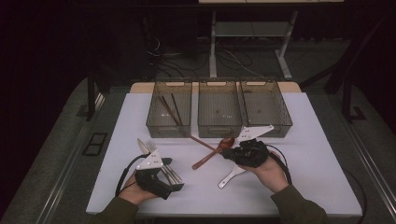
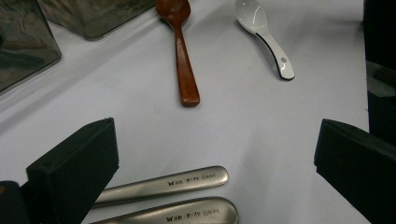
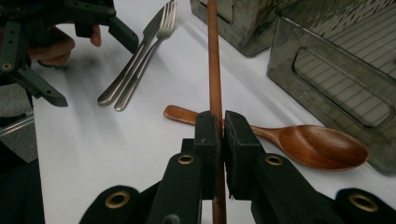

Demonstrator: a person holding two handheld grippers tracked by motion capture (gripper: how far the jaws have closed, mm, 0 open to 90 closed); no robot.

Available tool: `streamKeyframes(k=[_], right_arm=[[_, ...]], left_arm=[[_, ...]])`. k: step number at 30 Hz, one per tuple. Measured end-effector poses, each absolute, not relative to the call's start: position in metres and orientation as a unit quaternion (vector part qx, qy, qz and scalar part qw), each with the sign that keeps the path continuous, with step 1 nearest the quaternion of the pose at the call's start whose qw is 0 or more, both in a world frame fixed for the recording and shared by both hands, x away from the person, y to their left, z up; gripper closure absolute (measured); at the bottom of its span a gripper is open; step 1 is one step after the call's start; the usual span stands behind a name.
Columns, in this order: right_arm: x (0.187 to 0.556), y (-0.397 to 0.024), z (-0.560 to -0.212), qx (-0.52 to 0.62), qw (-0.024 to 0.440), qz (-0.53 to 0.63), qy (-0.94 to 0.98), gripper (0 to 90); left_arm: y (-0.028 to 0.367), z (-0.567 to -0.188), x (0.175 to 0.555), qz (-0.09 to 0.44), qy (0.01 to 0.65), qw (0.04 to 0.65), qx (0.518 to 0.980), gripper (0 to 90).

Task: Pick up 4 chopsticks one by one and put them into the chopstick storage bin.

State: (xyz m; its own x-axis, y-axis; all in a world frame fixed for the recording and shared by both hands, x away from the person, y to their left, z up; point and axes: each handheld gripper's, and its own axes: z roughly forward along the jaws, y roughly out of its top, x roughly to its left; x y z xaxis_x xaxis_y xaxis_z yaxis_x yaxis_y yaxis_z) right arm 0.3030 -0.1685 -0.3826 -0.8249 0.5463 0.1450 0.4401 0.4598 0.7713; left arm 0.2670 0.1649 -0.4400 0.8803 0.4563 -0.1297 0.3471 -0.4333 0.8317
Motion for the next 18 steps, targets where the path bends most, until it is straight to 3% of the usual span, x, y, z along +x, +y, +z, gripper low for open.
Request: streamKeyframes(k=[18], right_arm=[[0.340, -0.156, -0.361, 0.307, 0.078, 0.445, 0.838, 84.5]], left_arm=[[0.164, -0.440, 0.267, 0.055, 0.238, 0.478, 0.844, 0.0]])
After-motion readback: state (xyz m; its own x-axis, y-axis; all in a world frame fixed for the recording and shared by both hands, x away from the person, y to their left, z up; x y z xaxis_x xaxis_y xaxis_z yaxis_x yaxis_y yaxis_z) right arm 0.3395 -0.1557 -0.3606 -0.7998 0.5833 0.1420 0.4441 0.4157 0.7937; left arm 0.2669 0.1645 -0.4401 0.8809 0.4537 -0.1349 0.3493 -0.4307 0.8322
